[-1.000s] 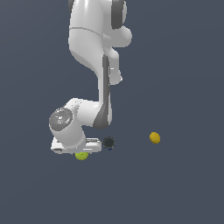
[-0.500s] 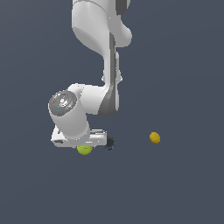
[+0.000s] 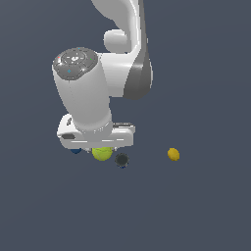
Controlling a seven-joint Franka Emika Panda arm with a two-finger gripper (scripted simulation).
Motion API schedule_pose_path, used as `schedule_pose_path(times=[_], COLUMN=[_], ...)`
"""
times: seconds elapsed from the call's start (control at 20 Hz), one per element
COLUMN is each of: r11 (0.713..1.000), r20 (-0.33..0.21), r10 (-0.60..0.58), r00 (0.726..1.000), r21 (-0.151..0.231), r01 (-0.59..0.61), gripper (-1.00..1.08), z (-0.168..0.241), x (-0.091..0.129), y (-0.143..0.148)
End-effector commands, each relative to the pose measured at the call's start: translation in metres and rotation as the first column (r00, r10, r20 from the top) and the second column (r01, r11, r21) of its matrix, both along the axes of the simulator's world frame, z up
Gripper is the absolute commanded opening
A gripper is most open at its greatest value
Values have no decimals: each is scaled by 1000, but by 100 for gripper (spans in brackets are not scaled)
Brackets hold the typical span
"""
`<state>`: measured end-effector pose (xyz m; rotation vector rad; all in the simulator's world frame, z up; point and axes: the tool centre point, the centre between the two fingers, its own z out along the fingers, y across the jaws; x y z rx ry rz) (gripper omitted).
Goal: Pick up a designated object from a clutter of objects.
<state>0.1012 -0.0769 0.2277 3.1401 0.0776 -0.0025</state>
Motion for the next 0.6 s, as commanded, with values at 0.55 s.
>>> schedule_pose_path(times=[0.55], r11=[1000], r20=[1], r10=[0], r00=[1000], r21=[-1], r01=[0], gripper=[-100], z=[146], x=[-5], y=[58])
